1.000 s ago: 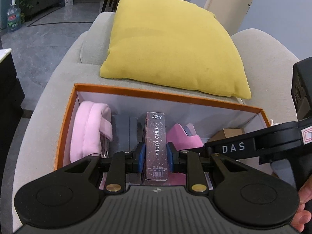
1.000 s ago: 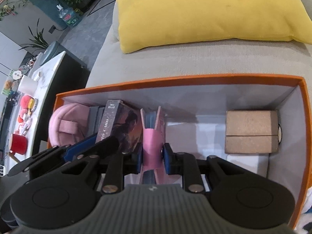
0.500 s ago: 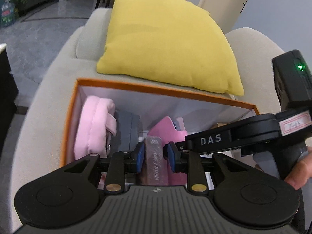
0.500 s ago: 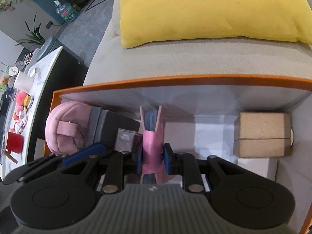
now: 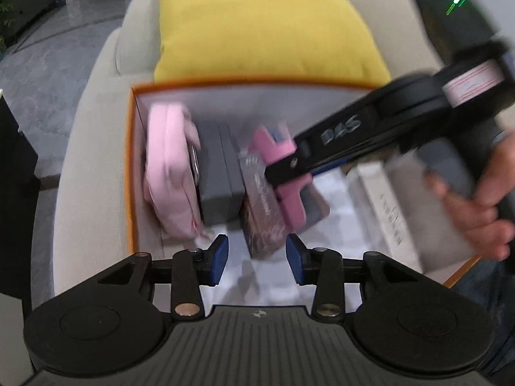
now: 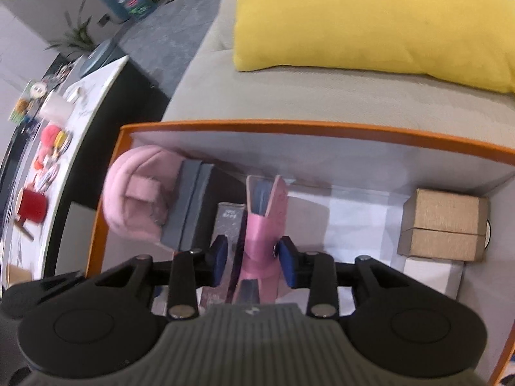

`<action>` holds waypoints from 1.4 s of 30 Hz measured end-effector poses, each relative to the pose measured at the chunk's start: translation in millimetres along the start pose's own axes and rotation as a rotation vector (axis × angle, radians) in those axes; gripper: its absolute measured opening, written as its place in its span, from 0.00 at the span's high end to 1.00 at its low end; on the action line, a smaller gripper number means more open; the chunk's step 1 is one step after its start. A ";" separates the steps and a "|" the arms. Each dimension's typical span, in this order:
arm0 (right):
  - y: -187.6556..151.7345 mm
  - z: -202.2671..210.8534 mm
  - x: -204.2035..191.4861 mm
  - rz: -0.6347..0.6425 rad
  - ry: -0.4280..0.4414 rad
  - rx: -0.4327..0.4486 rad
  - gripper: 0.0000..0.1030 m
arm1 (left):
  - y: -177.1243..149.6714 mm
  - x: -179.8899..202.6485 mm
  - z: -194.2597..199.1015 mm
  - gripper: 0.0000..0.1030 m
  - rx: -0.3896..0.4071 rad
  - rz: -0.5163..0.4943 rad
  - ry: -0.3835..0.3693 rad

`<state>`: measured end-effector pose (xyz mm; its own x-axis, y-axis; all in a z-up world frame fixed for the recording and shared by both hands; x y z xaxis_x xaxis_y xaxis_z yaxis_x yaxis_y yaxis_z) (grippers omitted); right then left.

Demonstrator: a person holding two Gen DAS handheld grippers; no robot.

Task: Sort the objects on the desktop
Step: 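Lower photo card box beside grey box and open the left tool, then lower pink wallet beside photo card box and open the right tool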

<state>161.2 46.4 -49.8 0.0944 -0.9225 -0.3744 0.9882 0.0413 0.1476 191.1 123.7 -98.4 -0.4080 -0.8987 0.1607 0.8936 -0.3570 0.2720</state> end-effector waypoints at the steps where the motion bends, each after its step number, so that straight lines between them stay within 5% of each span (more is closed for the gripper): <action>1: -0.5 -0.3 -3.6 0.024 0.002 -0.007 0.61 | -0.2 0.9 -4.7 0.59 -0.016 -0.001 0.001; 6: -12.9 -2.2 -18.5 0.186 -0.010 -0.041 0.51 | 1.5 1.4 -24.0 0.68 -0.079 0.005 0.031; 12: -19.7 -12.5 -25.7 0.343 -0.096 -0.085 0.50 | 4.1 -0.4 -41.3 0.74 -0.135 0.017 0.034; 15: -17.5 -16.5 -27.9 0.393 -0.136 -0.090 0.60 | 8.0 -1.6 -44.7 0.78 -0.137 0.024 0.049; 28: 0.2 -22.1 -49.5 0.450 -0.148 -0.041 0.65 | 23.1 -7.3 -48.7 0.90 -0.098 0.063 0.046; 42: -1.4 -22.8 -43.7 0.404 -0.133 -0.043 0.61 | 20.7 0.2 -37.5 0.91 -0.087 0.072 0.021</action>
Point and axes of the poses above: each gripper's, at about its wrist camera, not at the fingertips, and z roughly against the way its jaws point, x to its right, y to its top, the point moved 7 cm from there along -z, roughly the way its jaws point, and after that the axes turned 13 degrees about -x, right-handed, at the moved point
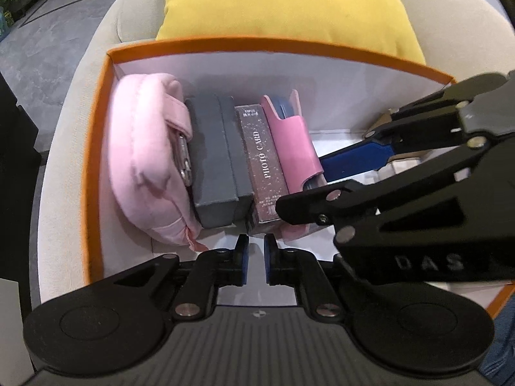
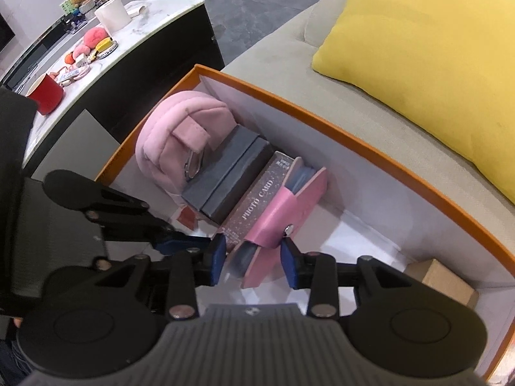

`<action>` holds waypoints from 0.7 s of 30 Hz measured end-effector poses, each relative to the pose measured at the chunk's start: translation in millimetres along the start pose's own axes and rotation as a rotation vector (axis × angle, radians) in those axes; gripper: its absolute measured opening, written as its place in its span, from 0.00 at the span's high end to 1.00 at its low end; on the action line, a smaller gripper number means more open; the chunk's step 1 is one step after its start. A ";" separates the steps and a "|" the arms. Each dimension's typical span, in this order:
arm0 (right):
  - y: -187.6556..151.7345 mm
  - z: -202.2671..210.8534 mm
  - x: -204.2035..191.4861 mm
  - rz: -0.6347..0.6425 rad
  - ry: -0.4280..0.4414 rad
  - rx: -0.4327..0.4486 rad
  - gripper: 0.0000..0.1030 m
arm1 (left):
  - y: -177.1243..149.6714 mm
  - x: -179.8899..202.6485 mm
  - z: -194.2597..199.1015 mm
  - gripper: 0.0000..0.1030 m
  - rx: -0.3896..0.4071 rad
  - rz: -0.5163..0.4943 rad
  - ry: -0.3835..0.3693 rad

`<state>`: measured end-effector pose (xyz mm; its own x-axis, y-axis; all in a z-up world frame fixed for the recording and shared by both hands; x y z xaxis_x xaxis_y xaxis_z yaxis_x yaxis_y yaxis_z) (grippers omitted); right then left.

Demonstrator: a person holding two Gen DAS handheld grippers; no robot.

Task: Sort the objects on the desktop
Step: 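Lower pink wallet beside photo card box and open the right tool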

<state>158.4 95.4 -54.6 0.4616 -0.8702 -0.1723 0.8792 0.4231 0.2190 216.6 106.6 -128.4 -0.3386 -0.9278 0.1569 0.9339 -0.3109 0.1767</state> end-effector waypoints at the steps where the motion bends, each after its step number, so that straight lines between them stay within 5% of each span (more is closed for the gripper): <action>1: -0.4 0.1 0.8 -0.006 0.002 0.002 0.61 | -1.2 -0.5 2.1 0.91 0.001 0.004 -0.001; 12: -0.4 4.5 7.4 -0.062 -0.011 0.024 0.61 | -11.8 3.8 18.1 0.90 0.025 0.032 -0.030; 17: 1.8 0.9 19.9 -0.186 0.011 0.016 0.70 | -11.7 4.1 25.5 0.90 0.043 0.046 -0.034; 21: 0.6 7.2 15.6 -0.190 -0.091 -0.001 0.78 | -9.5 5.9 29.8 0.90 0.059 0.047 -0.041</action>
Point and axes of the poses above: each gripper's, at about its wrist camera, not at the fingertips, and z roughly against the way its jaws point, x to its right, y to its top, the point moved 7 cm from there along -z, roughly the way its jaws point, and after that the axes turned 13 degrees about -x, right-handed, at the moved point
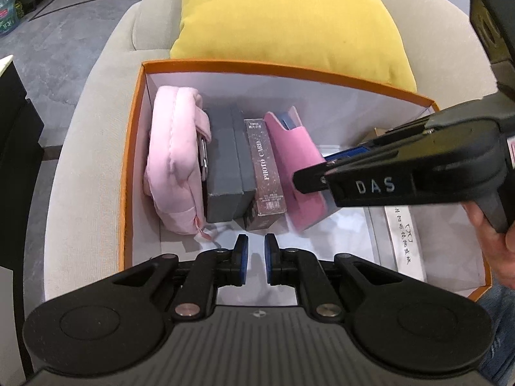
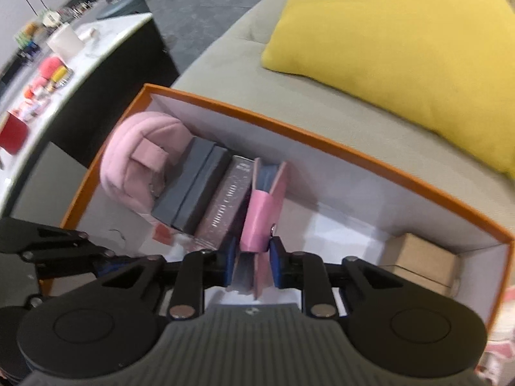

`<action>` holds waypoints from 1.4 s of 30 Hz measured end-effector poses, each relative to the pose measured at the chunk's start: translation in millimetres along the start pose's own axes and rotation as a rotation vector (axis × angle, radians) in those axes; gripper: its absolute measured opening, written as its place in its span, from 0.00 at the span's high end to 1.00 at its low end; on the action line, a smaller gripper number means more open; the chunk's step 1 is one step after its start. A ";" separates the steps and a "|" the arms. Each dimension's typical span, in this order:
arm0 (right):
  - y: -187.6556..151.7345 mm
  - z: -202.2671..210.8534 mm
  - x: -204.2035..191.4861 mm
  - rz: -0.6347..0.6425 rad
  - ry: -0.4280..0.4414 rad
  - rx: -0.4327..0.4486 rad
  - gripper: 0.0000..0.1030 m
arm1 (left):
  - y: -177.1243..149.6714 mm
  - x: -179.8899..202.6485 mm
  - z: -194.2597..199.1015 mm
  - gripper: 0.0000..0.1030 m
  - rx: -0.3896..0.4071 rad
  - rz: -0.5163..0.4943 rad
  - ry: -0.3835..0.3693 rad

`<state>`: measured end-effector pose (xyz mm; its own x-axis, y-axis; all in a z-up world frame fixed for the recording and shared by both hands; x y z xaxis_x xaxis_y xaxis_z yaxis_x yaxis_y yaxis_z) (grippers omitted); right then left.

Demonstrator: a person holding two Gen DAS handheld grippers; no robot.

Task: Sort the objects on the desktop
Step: 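Lower pink wallet beside photo card box and open the right tool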

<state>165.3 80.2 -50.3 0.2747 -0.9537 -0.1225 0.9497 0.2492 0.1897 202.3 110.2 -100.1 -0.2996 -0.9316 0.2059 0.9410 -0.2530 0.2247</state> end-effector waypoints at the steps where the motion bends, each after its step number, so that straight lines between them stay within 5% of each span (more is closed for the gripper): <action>1: -0.1 1.2 -2.4 0.007 -0.019 0.002 0.78 | 0.8 0.8 0.0 0.90 0.002 0.000 -0.003; 9: 1.0 -5.3 -7.3 -0.051 0.102 -0.013 0.67 | 6.6 -9.1 -5.4 0.90 -0.004 0.008 -0.009; 42: -6.9 24.5 -0.1 -0.061 0.104 0.042 0.64 | 14.0 0.6 12.0 0.90 0.047 -0.029 -0.002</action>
Point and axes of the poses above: each gripper's, at about its wrist camera, not at the fingertips, and z roughly against the way its jaws point, x to its right, y to its top, the point moved 7 cm from there along -z, roughly the way its jaws point, and after that the axes turned 13 degrees about -x, right-handed, at the moved point
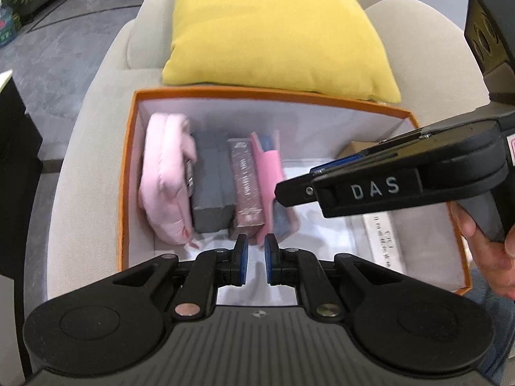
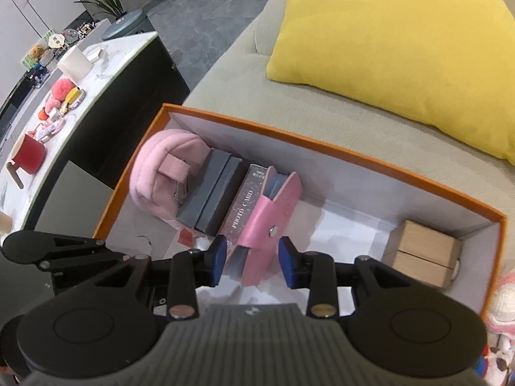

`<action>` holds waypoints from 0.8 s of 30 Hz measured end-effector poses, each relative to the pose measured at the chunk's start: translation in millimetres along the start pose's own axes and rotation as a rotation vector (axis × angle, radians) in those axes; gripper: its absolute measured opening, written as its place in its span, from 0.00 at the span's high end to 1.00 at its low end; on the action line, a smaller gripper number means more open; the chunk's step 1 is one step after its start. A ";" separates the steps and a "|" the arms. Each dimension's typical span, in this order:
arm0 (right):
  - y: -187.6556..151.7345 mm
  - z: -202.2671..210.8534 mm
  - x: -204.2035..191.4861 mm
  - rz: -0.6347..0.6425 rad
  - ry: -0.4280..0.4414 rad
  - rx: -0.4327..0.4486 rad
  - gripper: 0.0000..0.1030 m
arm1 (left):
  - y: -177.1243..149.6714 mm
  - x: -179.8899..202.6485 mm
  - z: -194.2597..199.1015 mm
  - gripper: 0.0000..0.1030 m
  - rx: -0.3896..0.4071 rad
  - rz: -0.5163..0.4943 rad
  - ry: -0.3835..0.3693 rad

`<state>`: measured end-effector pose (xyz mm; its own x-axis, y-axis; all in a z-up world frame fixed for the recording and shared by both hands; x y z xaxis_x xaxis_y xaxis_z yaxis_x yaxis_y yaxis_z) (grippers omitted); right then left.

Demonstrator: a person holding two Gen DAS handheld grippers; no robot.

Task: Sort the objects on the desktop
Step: 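Lower pink wallet beside photo card box and open the right tool, then move both tools from the orange box to the plush toys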

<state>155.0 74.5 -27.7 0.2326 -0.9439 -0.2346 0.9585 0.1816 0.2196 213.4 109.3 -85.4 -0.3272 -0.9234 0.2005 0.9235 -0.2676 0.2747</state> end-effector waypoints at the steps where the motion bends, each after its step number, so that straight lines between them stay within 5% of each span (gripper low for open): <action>1: -3.0 5.8 1.7 0.001 -0.003 0.006 0.64 | 1.4 4.0 3.3 0.90 0.005 -0.010 0.001; 7: -30.3 58.0 26.0 0.002 -0.012 0.066 0.64 | 12.5 44.4 27.1 0.90 0.058 -0.115 0.006; 13: -72.0 115.8 84.9 -0.054 -0.078 0.090 0.64 | 24.6 107.9 39.6 0.84 0.082 -0.250 -0.081; 24: -166.7 116.0 194.3 -0.136 -0.230 -0.058 0.64 | 23.2 230.6 -16.0 0.76 -0.048 -0.498 -0.156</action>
<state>21.3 -171.2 0.0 0.0635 -0.9974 -0.0354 0.9878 0.0577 0.1445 162.5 -114.3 -47.8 -0.7514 -0.6302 0.1954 0.6555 -0.6792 0.3301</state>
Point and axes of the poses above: each gripper's, at about its wrist camera, not at the fingertips, and z roughly against the way its jaws point, x to its right, y to its top, the point moved 7 cm from there along -z, roughly the way its jaws point, and after that the axes turned 13 degrees about -x, right-handed, at the moved point
